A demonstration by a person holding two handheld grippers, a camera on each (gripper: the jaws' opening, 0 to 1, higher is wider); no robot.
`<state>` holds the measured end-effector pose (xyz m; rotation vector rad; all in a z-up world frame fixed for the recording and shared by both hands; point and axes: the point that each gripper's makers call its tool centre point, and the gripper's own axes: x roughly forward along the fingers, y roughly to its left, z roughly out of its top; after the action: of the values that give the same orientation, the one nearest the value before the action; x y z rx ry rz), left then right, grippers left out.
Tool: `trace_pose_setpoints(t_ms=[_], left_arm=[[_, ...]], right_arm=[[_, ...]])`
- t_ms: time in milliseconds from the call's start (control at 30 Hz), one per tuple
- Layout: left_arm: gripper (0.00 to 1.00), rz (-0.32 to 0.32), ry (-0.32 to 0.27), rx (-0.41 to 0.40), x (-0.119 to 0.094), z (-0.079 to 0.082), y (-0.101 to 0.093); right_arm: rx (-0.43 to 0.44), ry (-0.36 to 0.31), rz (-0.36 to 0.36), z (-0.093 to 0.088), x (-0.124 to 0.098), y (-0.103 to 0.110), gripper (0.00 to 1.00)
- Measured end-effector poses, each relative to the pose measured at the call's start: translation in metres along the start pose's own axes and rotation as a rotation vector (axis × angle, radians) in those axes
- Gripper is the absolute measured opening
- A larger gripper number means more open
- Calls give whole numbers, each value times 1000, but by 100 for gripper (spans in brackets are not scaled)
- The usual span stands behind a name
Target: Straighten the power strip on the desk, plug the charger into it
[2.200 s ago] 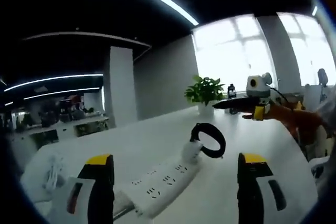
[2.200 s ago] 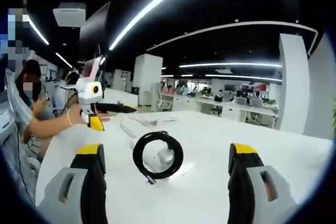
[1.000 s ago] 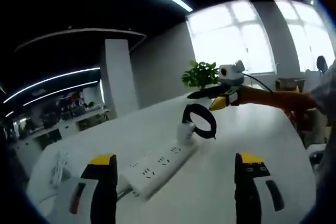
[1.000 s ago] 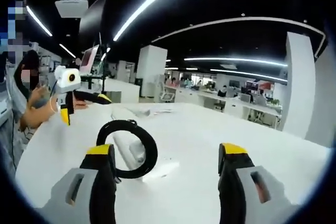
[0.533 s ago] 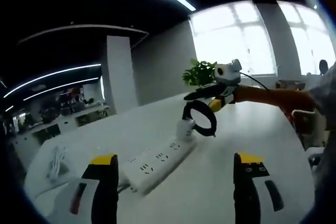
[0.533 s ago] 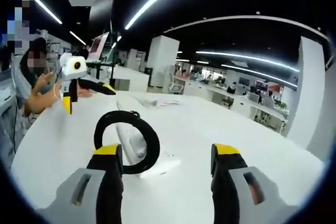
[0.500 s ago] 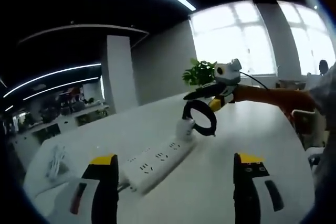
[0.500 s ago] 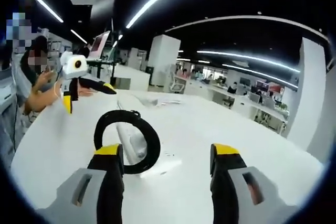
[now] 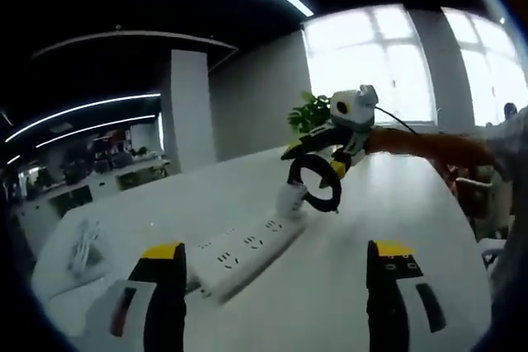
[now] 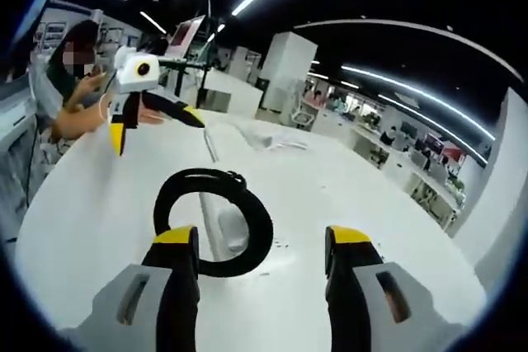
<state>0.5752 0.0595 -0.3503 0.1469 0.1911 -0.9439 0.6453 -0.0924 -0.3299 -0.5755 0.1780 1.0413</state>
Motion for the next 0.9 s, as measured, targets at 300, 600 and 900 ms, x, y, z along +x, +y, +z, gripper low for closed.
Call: trace_pose_setpoints(t_ms=[300, 600, 900], left_arm=[[92, -7, 14, 4, 1, -2, -2], [92, 10, 6, -20, 2, -1, 3], [92, 2, 15, -24, 6, -4, 0]], right_arm=[[-82, 122, 86, 6, 15, 6, 56], [-128, 203, 206, 4, 26, 21, 51], [-174, 285, 254, -3, 34, 25, 43]])
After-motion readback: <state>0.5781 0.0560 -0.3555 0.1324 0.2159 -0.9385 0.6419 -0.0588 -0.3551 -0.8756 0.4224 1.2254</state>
